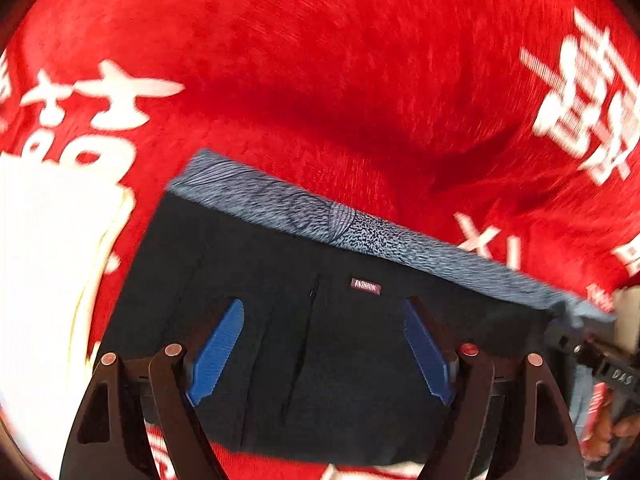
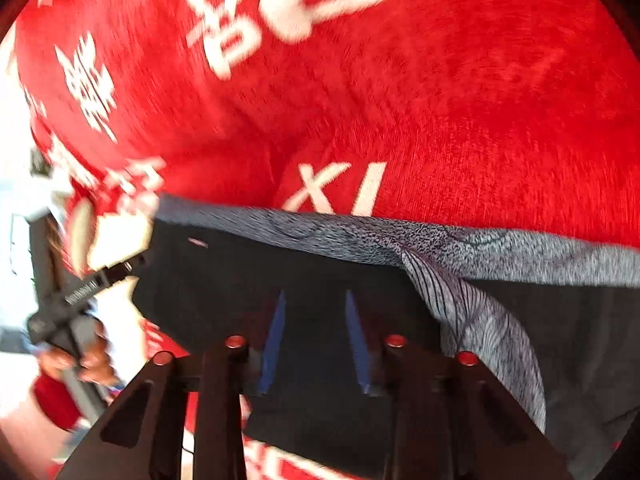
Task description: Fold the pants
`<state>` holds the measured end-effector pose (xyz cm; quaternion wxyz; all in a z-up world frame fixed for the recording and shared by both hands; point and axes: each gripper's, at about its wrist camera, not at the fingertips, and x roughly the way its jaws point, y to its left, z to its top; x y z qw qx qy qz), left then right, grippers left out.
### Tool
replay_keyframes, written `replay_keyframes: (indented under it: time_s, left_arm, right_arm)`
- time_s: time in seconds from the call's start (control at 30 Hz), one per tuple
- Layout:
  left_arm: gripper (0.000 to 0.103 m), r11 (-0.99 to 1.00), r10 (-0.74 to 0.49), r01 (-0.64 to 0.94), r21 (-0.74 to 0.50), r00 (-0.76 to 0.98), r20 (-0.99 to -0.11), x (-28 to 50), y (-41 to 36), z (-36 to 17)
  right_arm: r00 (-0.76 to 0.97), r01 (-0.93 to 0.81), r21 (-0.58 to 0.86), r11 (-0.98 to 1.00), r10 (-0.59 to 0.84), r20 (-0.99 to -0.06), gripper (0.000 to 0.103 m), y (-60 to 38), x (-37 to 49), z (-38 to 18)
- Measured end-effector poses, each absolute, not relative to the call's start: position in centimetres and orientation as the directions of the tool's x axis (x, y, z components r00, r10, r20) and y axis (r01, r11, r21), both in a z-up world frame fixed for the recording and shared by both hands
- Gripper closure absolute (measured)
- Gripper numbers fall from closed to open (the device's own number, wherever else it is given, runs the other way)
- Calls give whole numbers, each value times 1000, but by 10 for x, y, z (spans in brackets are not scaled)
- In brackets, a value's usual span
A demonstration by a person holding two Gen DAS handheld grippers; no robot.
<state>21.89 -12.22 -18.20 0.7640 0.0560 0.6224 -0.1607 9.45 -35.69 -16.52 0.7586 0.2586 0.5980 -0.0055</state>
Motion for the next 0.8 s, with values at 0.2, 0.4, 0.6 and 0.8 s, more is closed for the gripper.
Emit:
replay_keyframes:
  time_s: [0.2, 0.4, 0.6, 0.8]
  left_arm:
    - [20, 928, -33, 366, 69, 266, -963, 228, -155, -214]
    - [20, 941, -48, 338, 28, 214, -976, 212, -159, -192]
    - [20, 911, -71, 413, 12, 185, -980, 156, -172, -169]
    - [20, 854, -113, 519, -45, 100, -989, 87, -201, -163]
  right_arm:
    - [288, 366, 300, 881, 200, -937, 74, -373, 120, -198]
    - [376, 441, 416, 795, 257, -890, 54, -393, 110, -180]
    - [385, 447, 430, 785, 265, -884, 45, -395, 52, -154]
    - [377, 528, 408, 745, 225, -898, 45, -403, -33, -143]
